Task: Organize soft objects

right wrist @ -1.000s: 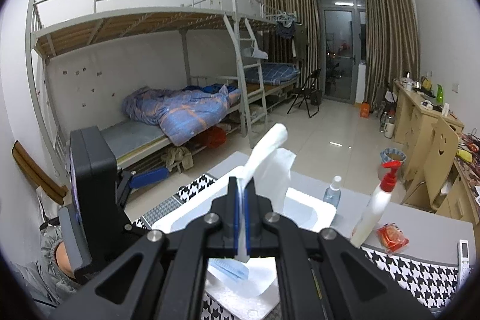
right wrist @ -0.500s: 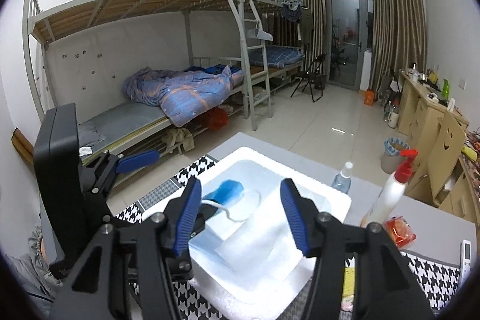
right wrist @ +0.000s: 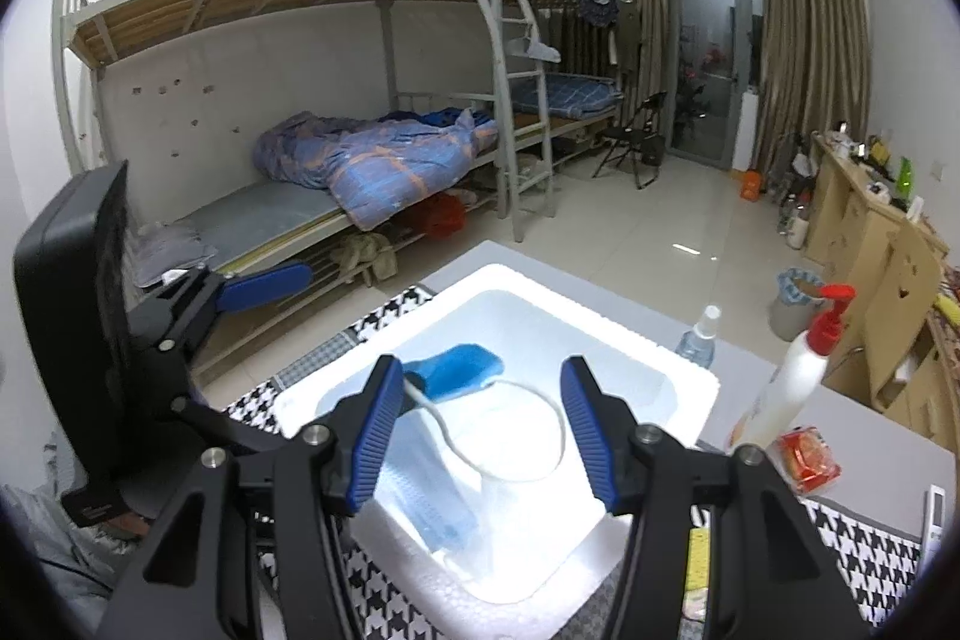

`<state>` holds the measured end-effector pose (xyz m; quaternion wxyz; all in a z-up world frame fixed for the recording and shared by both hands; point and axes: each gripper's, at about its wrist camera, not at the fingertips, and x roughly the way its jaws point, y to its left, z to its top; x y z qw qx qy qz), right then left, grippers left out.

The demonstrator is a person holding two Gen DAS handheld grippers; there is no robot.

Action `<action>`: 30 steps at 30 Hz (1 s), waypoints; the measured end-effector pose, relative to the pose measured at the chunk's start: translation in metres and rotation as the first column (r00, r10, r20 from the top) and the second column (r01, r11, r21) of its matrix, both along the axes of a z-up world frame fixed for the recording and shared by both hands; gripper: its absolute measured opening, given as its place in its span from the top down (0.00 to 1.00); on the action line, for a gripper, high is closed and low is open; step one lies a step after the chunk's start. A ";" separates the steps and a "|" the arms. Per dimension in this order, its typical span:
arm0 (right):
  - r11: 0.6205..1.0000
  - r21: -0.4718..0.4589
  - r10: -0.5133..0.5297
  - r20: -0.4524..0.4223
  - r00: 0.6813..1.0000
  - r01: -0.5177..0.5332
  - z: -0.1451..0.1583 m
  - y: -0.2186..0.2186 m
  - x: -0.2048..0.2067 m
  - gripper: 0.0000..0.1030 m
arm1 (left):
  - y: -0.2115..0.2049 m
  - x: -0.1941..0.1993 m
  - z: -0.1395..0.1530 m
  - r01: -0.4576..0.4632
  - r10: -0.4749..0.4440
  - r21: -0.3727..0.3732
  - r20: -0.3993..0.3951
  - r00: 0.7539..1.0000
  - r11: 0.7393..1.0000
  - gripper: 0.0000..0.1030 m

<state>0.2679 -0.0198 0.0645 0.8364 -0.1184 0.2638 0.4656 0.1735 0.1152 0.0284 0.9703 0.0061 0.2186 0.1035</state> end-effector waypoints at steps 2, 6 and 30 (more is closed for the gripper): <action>1.000 0.008 0.013 -0.013 1.000 -0.013 0.000 -0.001 0.001 0.42 | -0.001 0.000 -0.001 0.006 -0.006 0.004 0.001 1.000 1.000 0.01; 1.000 0.007 0.030 -0.025 0.999 -0.029 0.000 0.000 0.000 0.42 | 0.001 0.000 -0.001 0.012 -0.012 0.007 0.002 1.000 1.000 0.01; 0.999 0.049 0.014 -0.051 0.999 -0.011 0.004 -0.020 0.008 0.41 | 0.010 -0.003 -0.002 0.049 -0.049 -0.012 0.003 0.999 0.999 0.01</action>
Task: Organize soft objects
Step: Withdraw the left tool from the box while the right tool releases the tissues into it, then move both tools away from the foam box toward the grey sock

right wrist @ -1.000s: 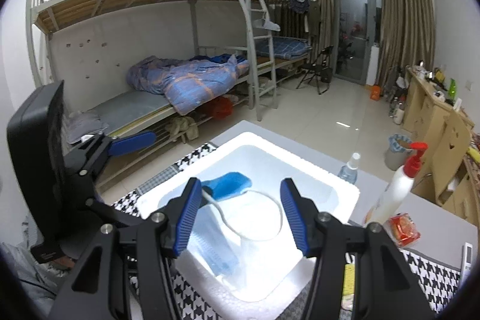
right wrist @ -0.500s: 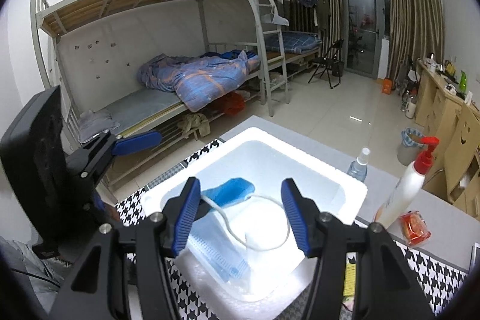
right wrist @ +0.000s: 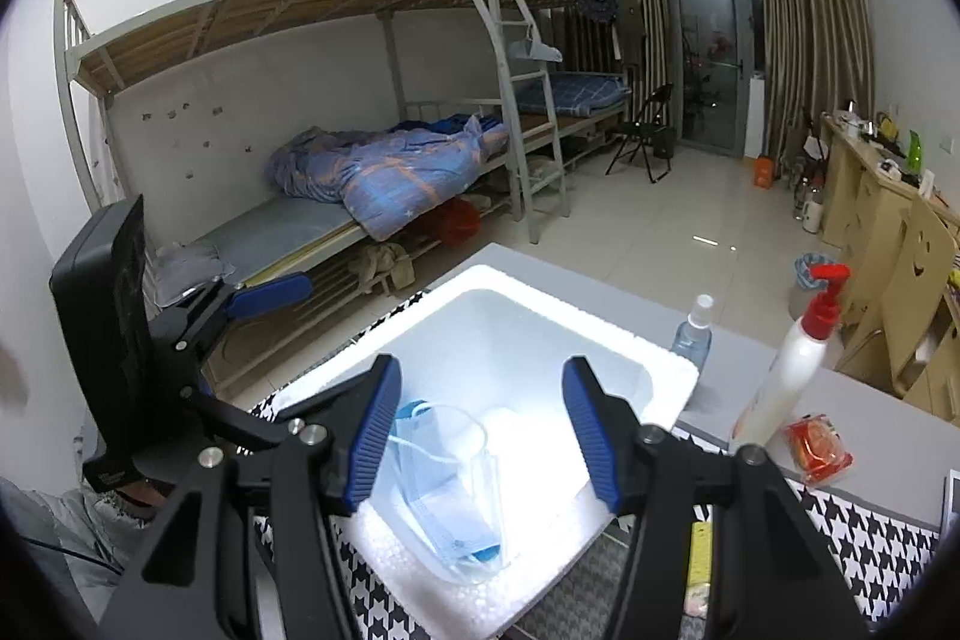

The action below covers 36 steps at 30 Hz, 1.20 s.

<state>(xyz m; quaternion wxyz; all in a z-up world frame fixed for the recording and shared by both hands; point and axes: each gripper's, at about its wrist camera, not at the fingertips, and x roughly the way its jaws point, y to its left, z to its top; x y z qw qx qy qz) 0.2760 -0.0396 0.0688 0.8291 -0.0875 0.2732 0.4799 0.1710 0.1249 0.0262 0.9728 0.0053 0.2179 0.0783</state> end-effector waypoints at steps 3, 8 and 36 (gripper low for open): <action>1.000 -0.003 -0.019 0.014 1.000 0.019 -0.001 -0.003 -0.001 0.41 | -0.002 -0.001 0.003 -0.008 0.008 0.004 0.008 1.000 1.000 0.01; 0.999 0.010 -0.046 0.009 0.999 0.046 -0.001 -0.013 0.000 0.39 | -0.006 -0.004 0.006 -0.021 0.021 0.002 0.017 1.000 1.000 0.01; 0.979 0.110 -0.182 0.078 0.980 0.173 0.011 -0.057 -0.008 0.13 | -0.031 -0.026 0.034 -0.082 0.086 -0.030 0.127 0.988 0.996 0.01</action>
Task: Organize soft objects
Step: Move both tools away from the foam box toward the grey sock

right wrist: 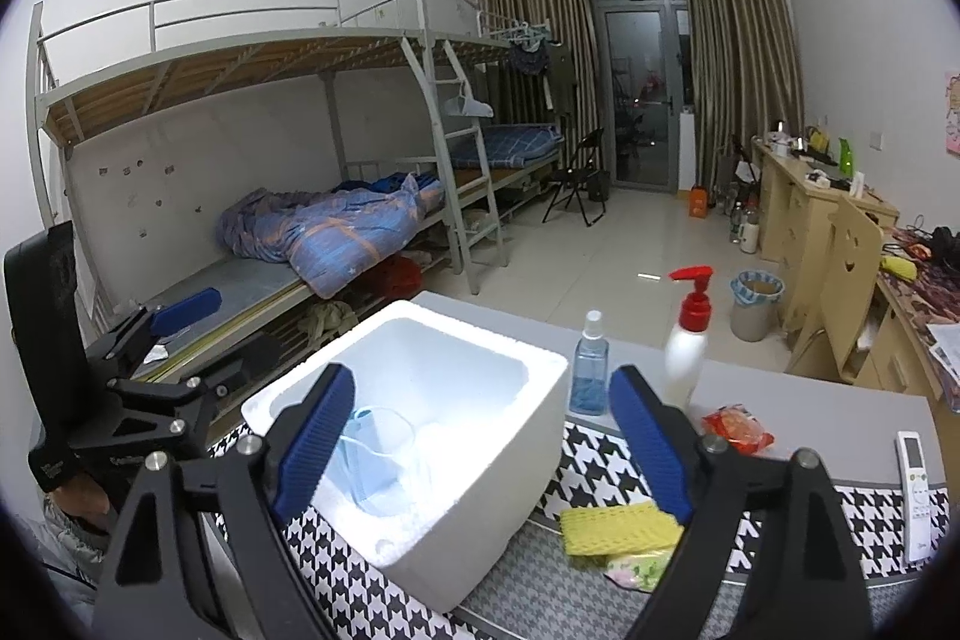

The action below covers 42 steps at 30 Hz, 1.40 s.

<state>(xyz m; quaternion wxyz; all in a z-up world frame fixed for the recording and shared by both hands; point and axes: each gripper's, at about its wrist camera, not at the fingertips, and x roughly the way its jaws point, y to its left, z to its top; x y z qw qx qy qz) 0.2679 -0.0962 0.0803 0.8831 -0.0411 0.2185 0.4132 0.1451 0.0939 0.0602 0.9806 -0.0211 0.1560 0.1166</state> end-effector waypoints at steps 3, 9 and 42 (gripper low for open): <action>1.000 0.017 -0.019 0.004 1.000 0.019 0.003 -0.007 -0.002 0.13 | -0.006 -0.001 0.001 0.008 -0.008 0.009 0.009 1.000 1.000 0.01; 0.998 0.044 -0.042 0.016 0.999 0.041 0.002 -0.027 -0.007 0.13 | -0.017 -0.004 0.004 0.029 -0.029 0.010 0.026 0.999 1.000 0.01; 0.918 0.058 -0.396 0.117 0.911 0.392 -0.005 -0.124 -0.040 0.08 | -0.094 -0.010 0.011 0.221 -0.223 0.042 0.048 0.974 0.974 0.01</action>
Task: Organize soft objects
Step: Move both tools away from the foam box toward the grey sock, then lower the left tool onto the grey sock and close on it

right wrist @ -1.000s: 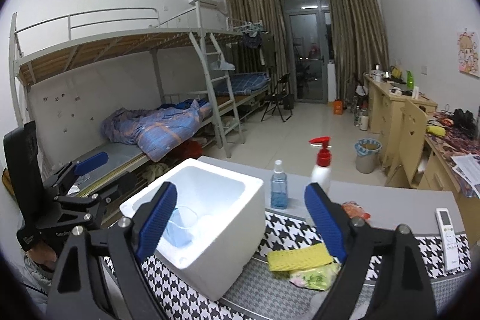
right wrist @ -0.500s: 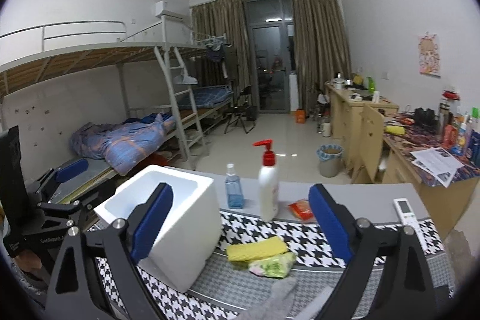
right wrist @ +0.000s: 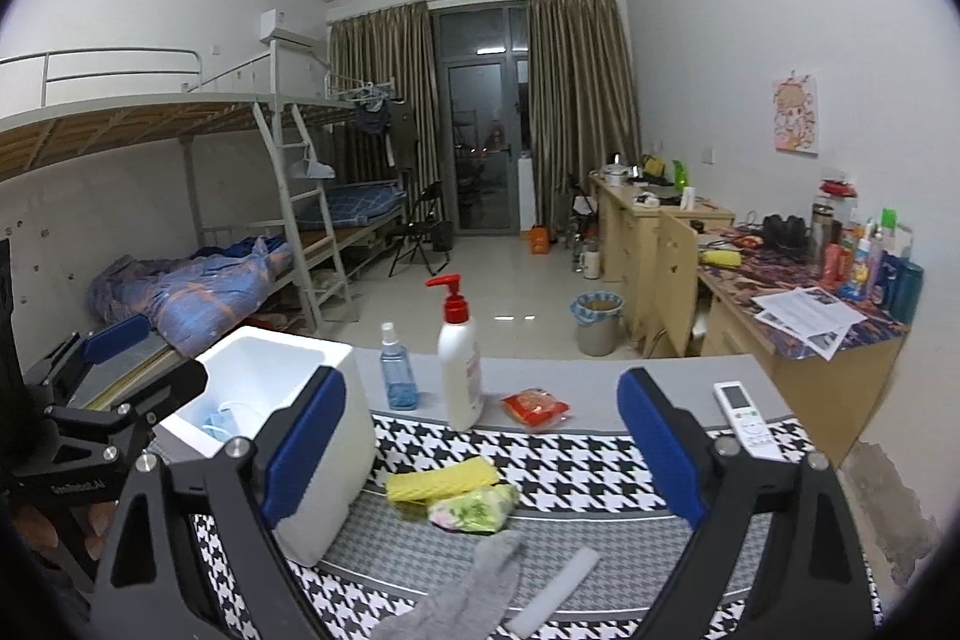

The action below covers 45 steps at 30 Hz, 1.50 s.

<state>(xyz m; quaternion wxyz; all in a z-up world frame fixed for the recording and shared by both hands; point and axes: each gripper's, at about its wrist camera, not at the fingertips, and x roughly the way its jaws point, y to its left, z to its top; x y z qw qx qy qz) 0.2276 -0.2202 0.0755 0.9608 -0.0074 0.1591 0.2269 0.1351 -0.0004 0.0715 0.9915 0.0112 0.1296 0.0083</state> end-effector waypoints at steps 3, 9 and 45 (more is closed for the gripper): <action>1.000 0.010 -0.012 0.004 1.000 0.012 0.000 -0.007 -0.004 0.08 | -0.006 -0.001 -0.001 0.019 -0.019 0.005 0.000 1.000 1.000 0.01; 0.999 0.003 -0.054 0.015 0.998 0.053 -0.004 -0.018 -0.013 0.08 | -0.018 -0.004 -0.004 0.056 -0.056 0.009 -0.007 0.998 0.998 0.01; 0.989 -0.031 -0.144 -0.061 0.988 0.142 -0.046 -0.045 -0.007 0.08 | -0.051 0.006 -0.050 0.171 -0.172 -0.018 -0.136 0.976 0.985 0.01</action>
